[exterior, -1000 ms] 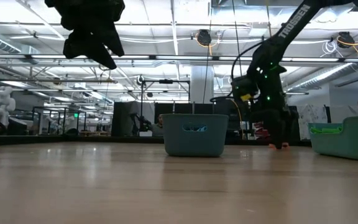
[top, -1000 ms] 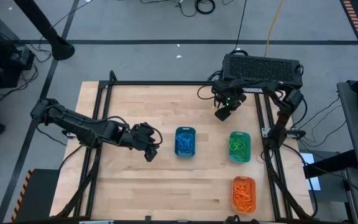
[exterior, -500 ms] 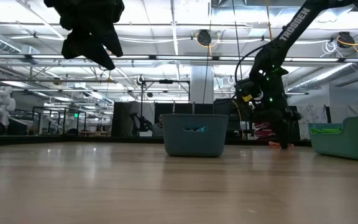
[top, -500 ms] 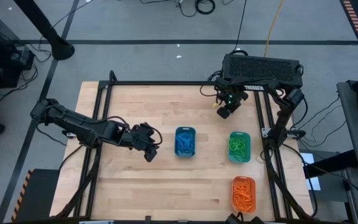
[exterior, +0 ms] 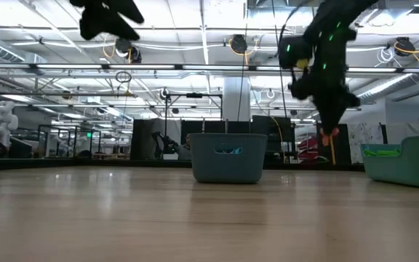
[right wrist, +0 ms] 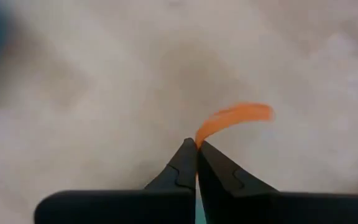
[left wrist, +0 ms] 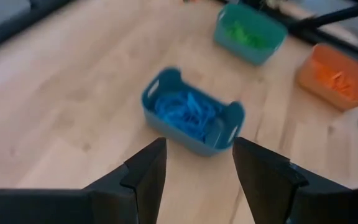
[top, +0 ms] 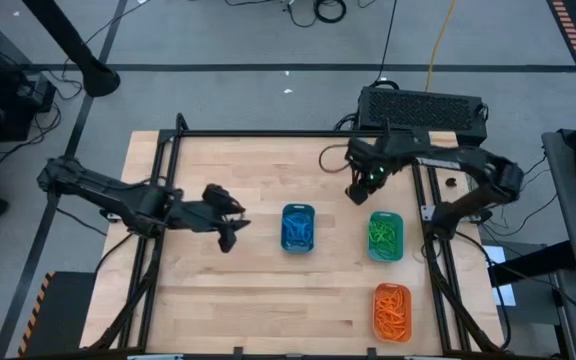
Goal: Sort rubber bands into baskets
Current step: Put the orange rubberband into the orange bin
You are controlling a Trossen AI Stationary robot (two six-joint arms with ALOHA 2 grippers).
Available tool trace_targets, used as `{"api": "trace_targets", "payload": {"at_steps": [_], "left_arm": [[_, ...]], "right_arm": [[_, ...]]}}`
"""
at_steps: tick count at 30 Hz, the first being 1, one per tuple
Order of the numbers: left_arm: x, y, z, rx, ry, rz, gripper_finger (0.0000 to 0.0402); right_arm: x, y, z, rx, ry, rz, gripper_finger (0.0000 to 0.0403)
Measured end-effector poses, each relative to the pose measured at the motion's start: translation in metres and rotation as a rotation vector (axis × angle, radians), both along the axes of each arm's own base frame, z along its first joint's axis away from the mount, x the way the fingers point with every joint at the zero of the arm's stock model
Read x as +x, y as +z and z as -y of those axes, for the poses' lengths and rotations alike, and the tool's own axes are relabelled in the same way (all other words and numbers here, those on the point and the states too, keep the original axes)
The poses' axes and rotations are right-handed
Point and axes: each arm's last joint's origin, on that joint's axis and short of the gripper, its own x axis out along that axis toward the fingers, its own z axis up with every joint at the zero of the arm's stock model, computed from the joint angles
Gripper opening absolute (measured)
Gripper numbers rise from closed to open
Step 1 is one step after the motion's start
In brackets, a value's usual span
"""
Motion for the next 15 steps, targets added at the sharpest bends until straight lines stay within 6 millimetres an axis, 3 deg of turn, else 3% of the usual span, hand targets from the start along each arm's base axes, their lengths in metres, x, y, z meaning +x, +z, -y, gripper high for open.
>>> {"api": "trace_targets", "payload": {"at_steps": [7,15], "left_arm": [[-0.031,0.028,-0.003,0.081,-0.069,0.118,0.0192],[-0.062,0.035,-0.001,0.122,-0.117,0.148,0.0192]], "right_arm": [[0.003,0.042,-0.076,0.05,-0.011,0.193,0.0],[-0.007,0.054,-0.172,0.186,-0.059,0.202,0.0]]}}
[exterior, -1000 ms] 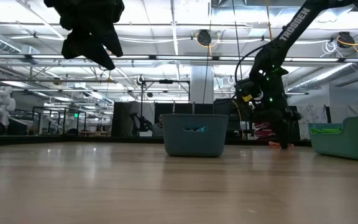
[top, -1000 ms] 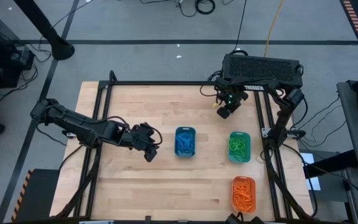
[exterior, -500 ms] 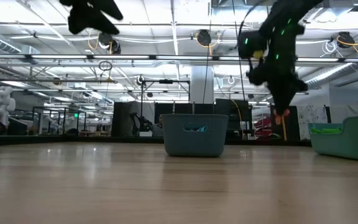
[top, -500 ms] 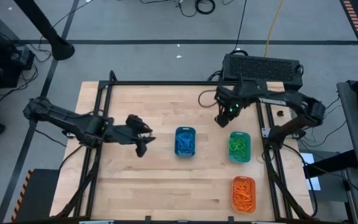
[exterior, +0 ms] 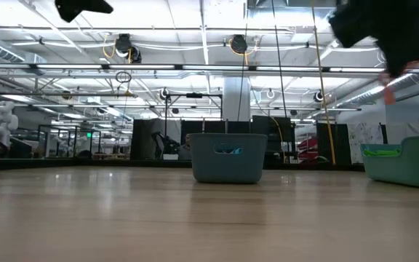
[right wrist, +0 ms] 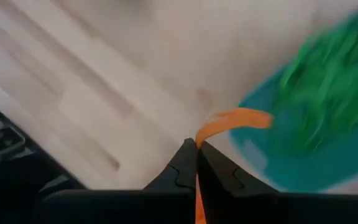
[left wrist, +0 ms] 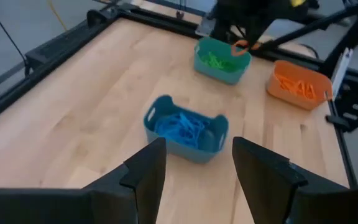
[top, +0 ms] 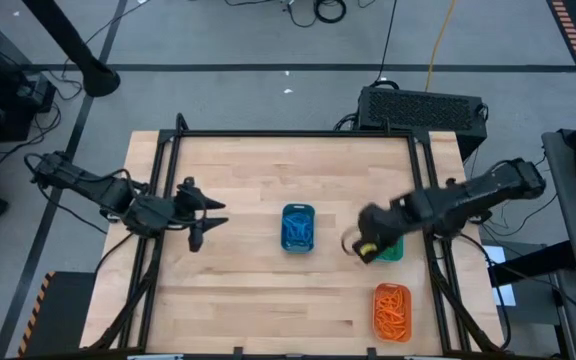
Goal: Sort rubber bands into baskets
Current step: Put the orange rubberband into the orange bin
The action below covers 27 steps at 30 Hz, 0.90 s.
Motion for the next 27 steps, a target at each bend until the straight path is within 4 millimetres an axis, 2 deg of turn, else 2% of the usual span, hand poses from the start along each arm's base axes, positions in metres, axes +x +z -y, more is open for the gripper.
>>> {"api": "trace_targets", "payload": {"at_steps": [9,14,21,27], "left_arm": [[-0.018,-0.039,0.012,-0.109,-0.064,-0.015,0.0192],[-0.023,-0.05,0.018,-0.154,-0.09,-0.019,0.0192],[-0.024,-0.046,0.024,-0.159,-0.111,0.027,0.0192],[-0.025,-0.046,0.025,-0.16,-0.117,0.033,0.0192]], "right_arm": [[-0.02,-0.012,-0.082,0.107,-0.118,-0.125,0.0],[-0.029,-0.022,-0.12,0.159,-0.158,-0.157,0.0],[-0.034,-0.046,-0.147,0.108,-0.193,-0.244,0.0],[-0.035,-0.056,-0.156,0.1,-0.213,-0.278,0.0013]]}}
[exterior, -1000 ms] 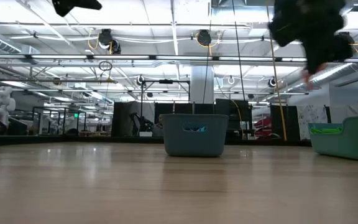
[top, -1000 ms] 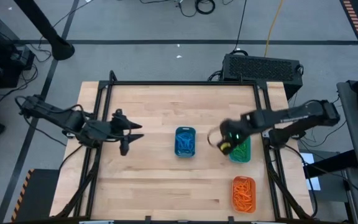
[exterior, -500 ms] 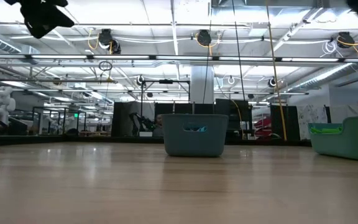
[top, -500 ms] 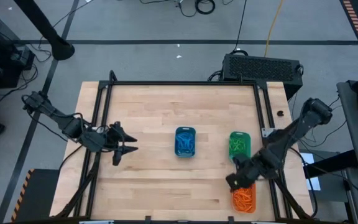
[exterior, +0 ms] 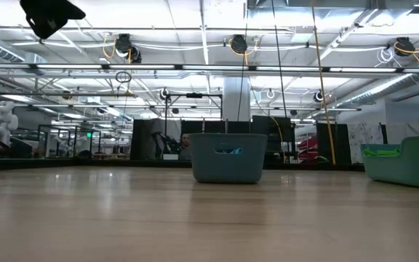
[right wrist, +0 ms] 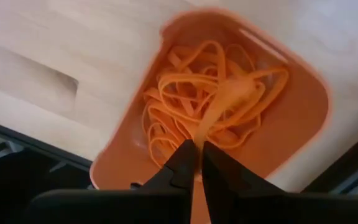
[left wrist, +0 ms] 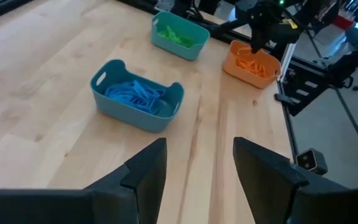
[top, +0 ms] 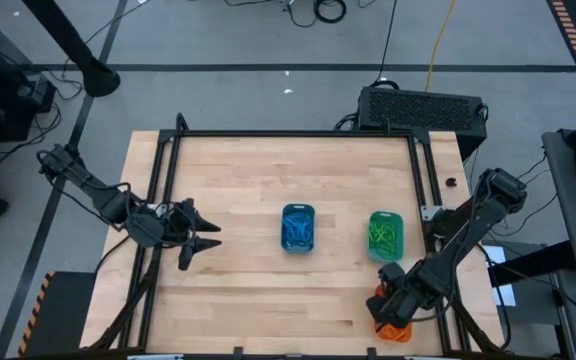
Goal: Sort rubber bands into baskets
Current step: Put the orange rubberband into the orange bin, then return to Home Position
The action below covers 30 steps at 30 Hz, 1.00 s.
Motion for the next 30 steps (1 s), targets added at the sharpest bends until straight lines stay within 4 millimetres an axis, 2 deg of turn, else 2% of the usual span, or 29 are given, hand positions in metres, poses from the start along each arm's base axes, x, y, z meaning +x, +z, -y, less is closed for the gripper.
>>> {"api": "trace_targets", "payload": {"at_steps": [8,14,17,24,30], "left_arm": [[0.001,0.002,0.001,-0.02,-0.003,0.015,0.0192],[0.001,0.002,0.001,-0.014,-0.005,0.016,0.0192],[0.001,0.003,0.0,0.022,0.008,0.031,0.0192],[-0.005,0.017,-0.009,0.056,0.006,0.15,0.0192],[-0.021,0.031,-0.028,0.058,0.054,0.241,0.0192]], "right_arm": [[-0.004,0.002,-0.003,0.081,0.067,-0.072,0.0064],[-0.003,0.005,-0.002,0.116,0.13,-0.05,0.0103],[0.001,0.012,0.003,0.093,0.165,0.063,0.0113],[0.03,0.047,0.024,-0.082,0.3,0.615,0.0114],[0.044,0.069,0.063,-0.307,0.36,0.779,0.0114]]}}
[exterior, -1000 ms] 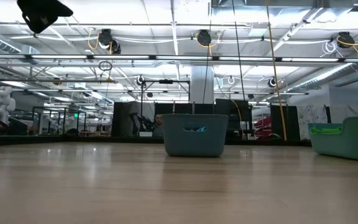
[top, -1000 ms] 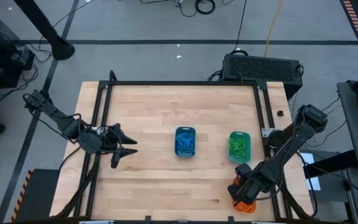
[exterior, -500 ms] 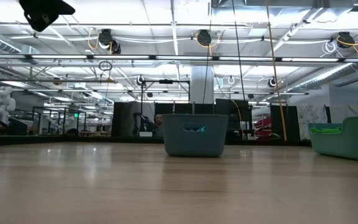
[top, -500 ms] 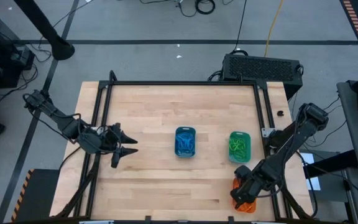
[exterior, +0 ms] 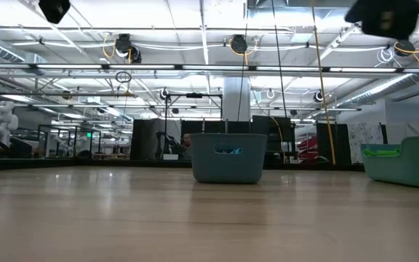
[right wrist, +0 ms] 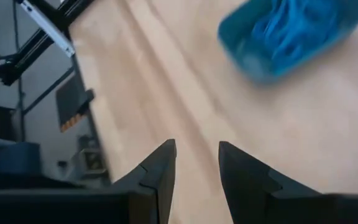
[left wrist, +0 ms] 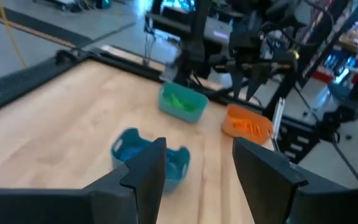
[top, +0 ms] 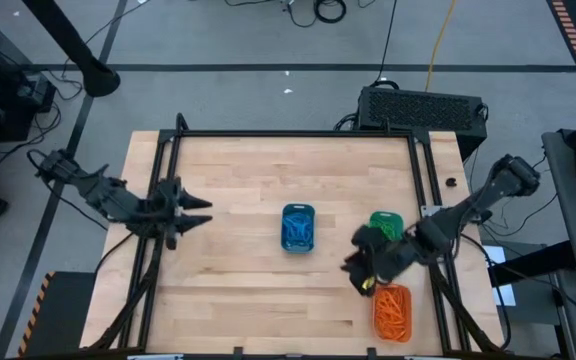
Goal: Sort rubber bands into baskets
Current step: Return to Home Position
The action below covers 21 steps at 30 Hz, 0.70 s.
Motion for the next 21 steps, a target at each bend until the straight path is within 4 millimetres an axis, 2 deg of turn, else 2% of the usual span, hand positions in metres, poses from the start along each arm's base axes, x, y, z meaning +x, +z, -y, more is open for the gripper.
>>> {"api": "trace_targets", "payload": {"at_steps": [6,15,18,21], "left_arm": [[-0.021,0.006,-0.019,0.003,0.054,0.051,0.0192],[-0.045,0.003,-0.037,-0.012,0.125,0.065,0.0192],[-0.048,-0.005,-0.038,-0.023,0.122,0.082,0.0192],[-0.047,-0.021,-0.038,-0.044,0.126,0.079,0.0192]], "right_arm": [[0.015,0.008,0.036,-0.141,0.055,0.045,0.0114],[0.03,0.021,0.09,-0.221,0.117,0.13,0.0114],[0.032,0.025,0.107,-0.22,0.138,0.154,0.0114],[0.031,0.027,0.124,-0.225,0.146,0.156,0.0114]]}}
